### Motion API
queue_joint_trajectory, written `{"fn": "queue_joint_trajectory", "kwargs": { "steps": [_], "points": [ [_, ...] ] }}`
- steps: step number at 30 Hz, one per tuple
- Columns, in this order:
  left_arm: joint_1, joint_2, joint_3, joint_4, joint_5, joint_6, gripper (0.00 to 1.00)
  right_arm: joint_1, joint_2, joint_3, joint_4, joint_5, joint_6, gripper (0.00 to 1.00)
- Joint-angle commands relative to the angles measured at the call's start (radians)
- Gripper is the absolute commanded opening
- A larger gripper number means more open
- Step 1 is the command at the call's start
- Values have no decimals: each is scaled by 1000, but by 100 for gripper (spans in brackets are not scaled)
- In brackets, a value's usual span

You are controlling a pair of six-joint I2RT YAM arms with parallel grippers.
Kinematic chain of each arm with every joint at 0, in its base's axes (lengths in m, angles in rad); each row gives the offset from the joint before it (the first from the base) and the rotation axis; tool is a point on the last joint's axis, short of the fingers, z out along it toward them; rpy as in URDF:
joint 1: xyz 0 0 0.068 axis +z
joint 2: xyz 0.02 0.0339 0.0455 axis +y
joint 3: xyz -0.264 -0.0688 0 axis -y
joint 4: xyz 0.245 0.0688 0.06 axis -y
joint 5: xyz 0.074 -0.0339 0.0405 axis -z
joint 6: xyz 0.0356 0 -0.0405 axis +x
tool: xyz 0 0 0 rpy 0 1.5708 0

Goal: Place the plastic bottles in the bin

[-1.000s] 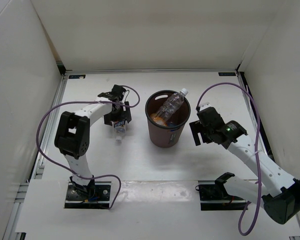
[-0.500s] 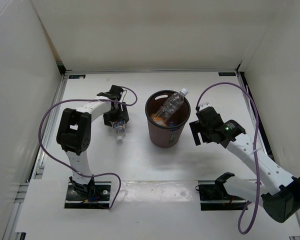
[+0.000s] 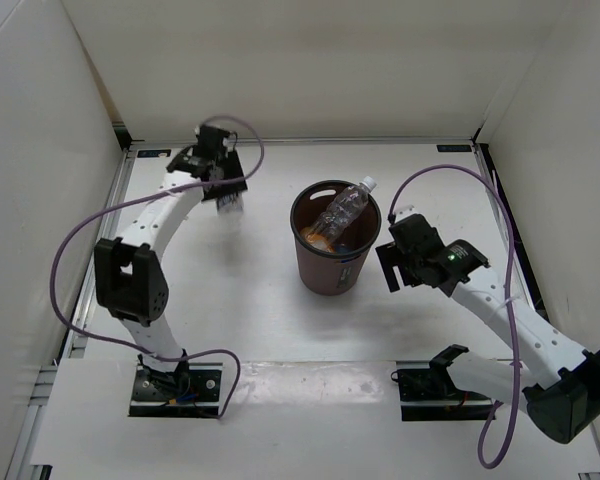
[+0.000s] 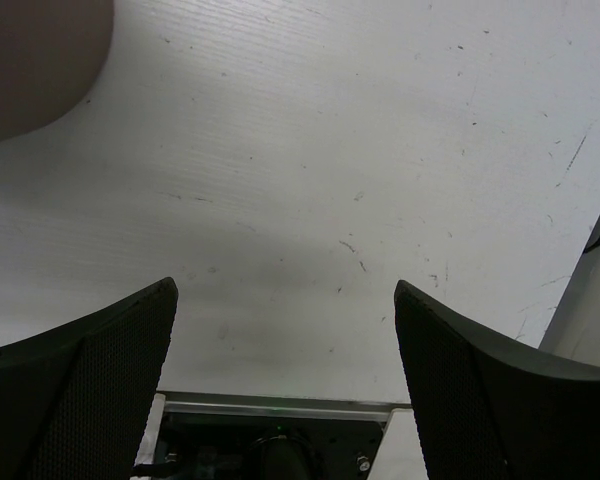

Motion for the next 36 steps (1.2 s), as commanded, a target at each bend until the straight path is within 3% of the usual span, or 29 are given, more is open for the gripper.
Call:
{"fn": "queue_joint_trajectory", "kwargs": {
  "steps": [1,4,8,11,12,14,15,19,30,36],
  "points": [
    [-1,-131,212,23,-41,34,64,18,8,34,28,25,-19,90],
    [-4,-154,352,27,-18,59,60,25,14,34,28,22,-19,90],
    [-107,-185,467,29,-18,140,59,25,17,34,30,20,-22,90],
    [-235,-200,484,21,-50,181,59,28,23,37,28,23,-23,90],
    [-342,-202,487,20,-67,194,59,32,26,37,28,22,-20,90],
    [-415,-191,487,20,-96,261,60,35,28,37,28,22,-20,90],
    [-509,-186,489,23,-111,287,61,37,28,37,26,22,-22,90],
    [-604,-170,470,24,-138,313,63,40,26,40,25,23,-22,90],
    [-630,-174,343,33,-72,197,65,49,26,37,26,23,-19,90],
    [-630,-143,230,35,-9,110,72,49,25,39,26,23,-20,90]
  ]
}}
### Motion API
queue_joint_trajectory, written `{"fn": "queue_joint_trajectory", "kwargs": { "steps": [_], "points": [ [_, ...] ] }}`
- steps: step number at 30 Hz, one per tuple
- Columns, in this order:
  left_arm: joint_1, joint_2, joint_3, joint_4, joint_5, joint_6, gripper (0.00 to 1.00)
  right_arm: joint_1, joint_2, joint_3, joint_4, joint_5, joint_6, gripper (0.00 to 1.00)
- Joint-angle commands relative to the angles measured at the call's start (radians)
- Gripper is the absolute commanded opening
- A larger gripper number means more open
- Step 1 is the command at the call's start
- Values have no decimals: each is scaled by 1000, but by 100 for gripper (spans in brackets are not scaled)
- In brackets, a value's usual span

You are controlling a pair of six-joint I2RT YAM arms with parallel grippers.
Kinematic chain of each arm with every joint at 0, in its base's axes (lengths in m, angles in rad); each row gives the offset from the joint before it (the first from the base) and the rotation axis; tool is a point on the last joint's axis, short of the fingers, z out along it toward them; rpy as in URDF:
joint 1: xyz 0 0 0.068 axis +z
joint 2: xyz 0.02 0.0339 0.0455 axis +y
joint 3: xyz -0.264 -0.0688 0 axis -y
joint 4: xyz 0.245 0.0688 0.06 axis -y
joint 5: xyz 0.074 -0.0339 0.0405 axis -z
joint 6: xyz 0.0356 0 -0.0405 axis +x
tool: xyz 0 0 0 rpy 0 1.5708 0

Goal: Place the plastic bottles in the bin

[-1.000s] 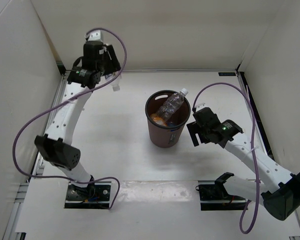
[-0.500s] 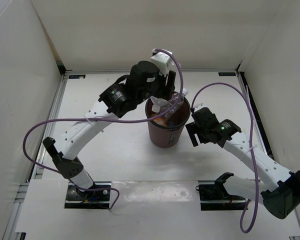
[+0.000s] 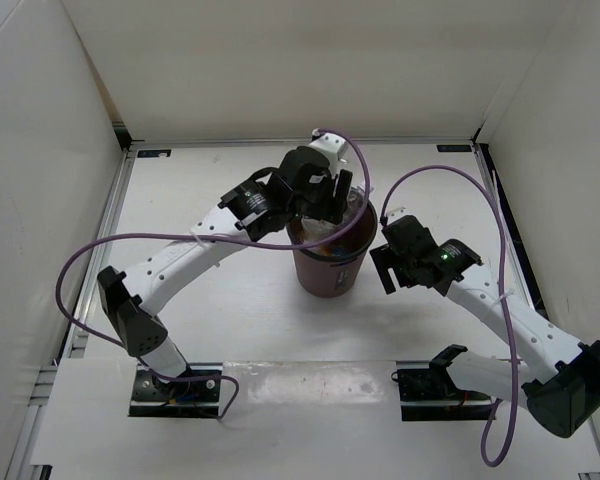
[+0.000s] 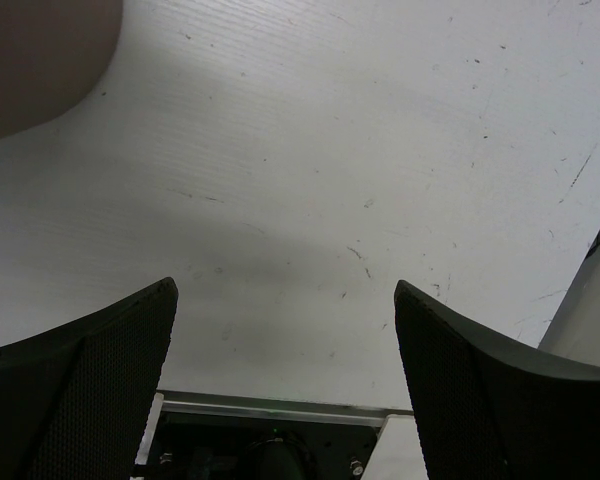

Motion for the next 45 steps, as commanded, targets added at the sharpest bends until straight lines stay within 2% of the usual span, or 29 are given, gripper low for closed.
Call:
{"fn": "queue_joint_trajectory", "kwargs": {
  "steps": [1,3,4,9,10,17,31,37,41,43,45],
  "points": [
    [2,-13,-57,9,68,-75,76,6,-8,37,12,20,0,90],
    [1,-18,-108,23,76,-80,81,4,-7,37,17,20,-3,90],
    [2,-21,-117,25,73,-83,89,4,-7,36,14,22,-1,90],
    [7,-22,-149,28,64,-81,95,6,-5,37,15,24,-3,90],
    [10,-25,-154,31,64,-86,100,4,-8,36,18,19,-3,90],
    [11,-24,-146,32,61,-75,100,3,-10,34,17,20,-3,90],
    [12,-44,102,-17,-30,97,100,1,-7,37,15,19,-3,90],
    [16,-47,211,-12,-154,192,100,-3,-5,39,15,19,-5,90],
    [62,-50,283,2,-229,279,100,-14,-5,40,5,62,25,90],
    [118,-65,294,19,-274,278,100,-17,-7,42,-8,108,46,90],
    [168,-79,279,6,-346,194,100,-25,-5,46,-15,123,72,90]
  ]
}}
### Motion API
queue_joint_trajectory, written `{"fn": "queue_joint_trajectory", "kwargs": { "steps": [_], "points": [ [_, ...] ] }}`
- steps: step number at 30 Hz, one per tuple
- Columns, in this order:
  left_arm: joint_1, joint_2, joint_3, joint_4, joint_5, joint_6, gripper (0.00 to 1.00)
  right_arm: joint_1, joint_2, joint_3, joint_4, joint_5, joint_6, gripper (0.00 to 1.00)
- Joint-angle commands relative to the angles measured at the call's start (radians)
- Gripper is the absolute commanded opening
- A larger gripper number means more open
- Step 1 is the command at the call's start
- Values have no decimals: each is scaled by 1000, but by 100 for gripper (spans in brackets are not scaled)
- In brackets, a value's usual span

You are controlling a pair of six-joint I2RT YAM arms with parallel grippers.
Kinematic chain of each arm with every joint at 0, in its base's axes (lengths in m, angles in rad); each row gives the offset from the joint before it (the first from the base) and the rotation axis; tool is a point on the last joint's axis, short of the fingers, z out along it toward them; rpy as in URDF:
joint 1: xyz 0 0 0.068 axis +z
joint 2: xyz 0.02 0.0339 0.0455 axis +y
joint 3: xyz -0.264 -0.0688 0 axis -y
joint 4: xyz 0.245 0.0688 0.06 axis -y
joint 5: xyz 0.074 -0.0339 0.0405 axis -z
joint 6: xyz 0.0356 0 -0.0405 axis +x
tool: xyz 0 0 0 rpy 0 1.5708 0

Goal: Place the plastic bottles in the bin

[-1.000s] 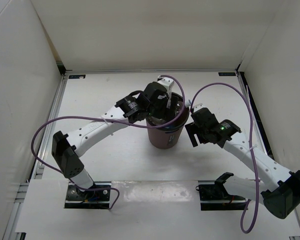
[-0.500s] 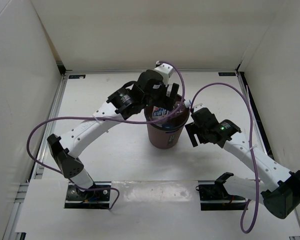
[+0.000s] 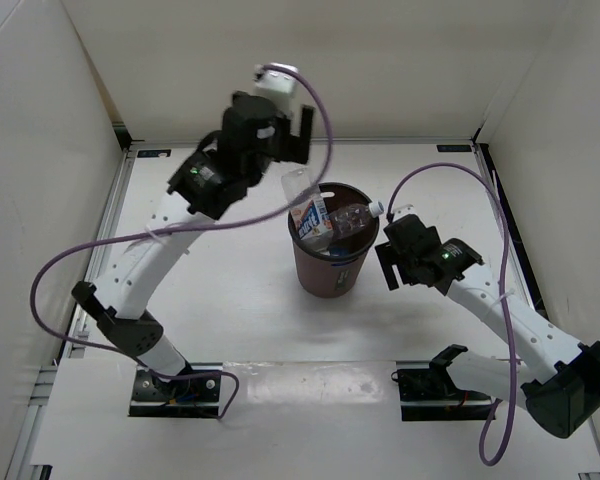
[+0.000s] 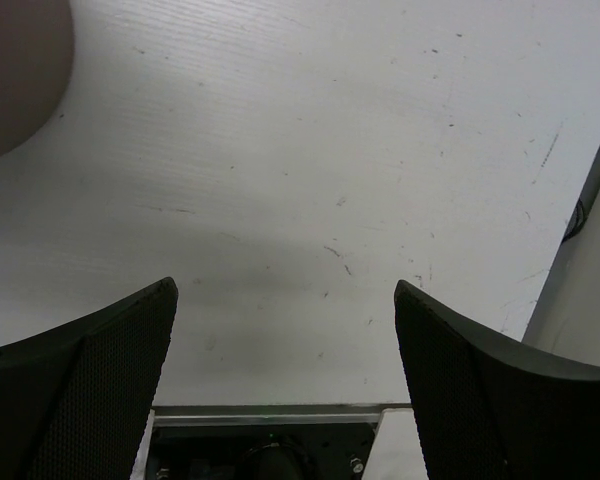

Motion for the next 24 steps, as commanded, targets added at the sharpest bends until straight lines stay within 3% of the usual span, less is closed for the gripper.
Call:
{"fn": "queue_joint_trajectory", "kwargs": {
  "steps": [1,3,4,7,20,24],
  "points": [
    [185,-78,-7,-45,-138,-120,100,-12,-11,46,-17,89,52,90],
    [264,-91,-31,-119,-88,-283,100,-32,-21,51,-27,100,81,90],
    [356,-120,-105,-148,-68,-312,100,-39,-27,51,-35,117,87,90],
    [467,-187,-262,-179,1,-442,100,-92,-45,55,-47,145,124,90],
    [650,-315,-674,-309,207,-699,100,-273,-53,63,-109,117,246,90],
    [660,-388,-830,-282,202,-676,100,-276,-45,63,-104,105,236,90]
  ]
}}
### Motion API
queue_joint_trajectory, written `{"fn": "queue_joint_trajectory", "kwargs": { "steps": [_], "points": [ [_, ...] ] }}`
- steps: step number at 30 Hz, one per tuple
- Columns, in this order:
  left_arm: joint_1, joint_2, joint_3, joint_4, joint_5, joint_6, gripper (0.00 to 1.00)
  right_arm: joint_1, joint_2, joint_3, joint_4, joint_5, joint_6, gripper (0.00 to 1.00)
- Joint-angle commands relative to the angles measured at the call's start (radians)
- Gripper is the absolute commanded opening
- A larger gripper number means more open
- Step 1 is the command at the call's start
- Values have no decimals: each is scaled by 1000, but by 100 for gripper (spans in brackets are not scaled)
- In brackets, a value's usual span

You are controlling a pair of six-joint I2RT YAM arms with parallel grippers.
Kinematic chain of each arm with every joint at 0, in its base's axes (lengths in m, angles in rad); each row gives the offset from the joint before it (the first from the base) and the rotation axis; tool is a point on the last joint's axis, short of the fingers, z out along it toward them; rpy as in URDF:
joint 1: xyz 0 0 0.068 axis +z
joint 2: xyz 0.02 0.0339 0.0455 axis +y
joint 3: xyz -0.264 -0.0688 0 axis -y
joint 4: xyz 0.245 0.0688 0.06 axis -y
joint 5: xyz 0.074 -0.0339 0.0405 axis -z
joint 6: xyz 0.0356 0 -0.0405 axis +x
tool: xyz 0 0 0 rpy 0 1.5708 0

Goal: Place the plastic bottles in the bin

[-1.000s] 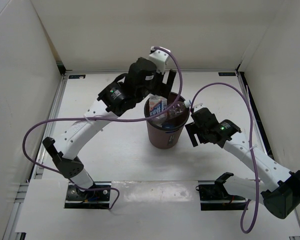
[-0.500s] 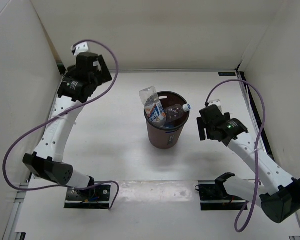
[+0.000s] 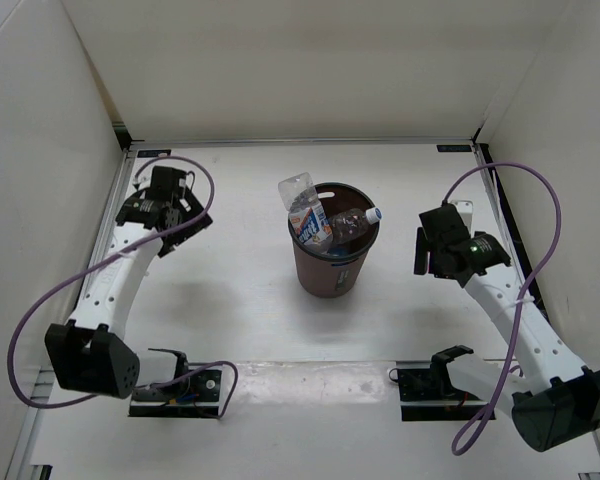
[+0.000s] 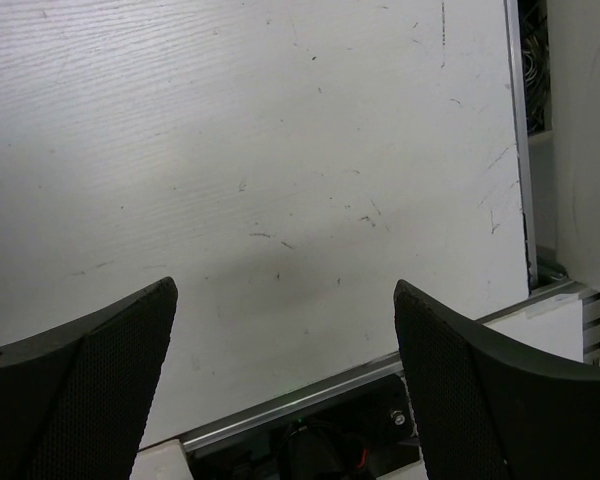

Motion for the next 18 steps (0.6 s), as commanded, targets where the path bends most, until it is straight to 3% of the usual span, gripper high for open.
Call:
{"fn": "queue_joint_trajectory", "kwargs": {
  "steps": [1,9,18],
  "points": [
    [0,-113,-88,9,24,-11,100,-9,5,26,-1,-7,21,90],
    [-47,-255,-262,75,-11,123,100,-15,60,35,13,-62,-16,90],
    [-279,-318,-354,144,-186,415,100,-94,28,28,16,-108,-39,90]
  ]
}}
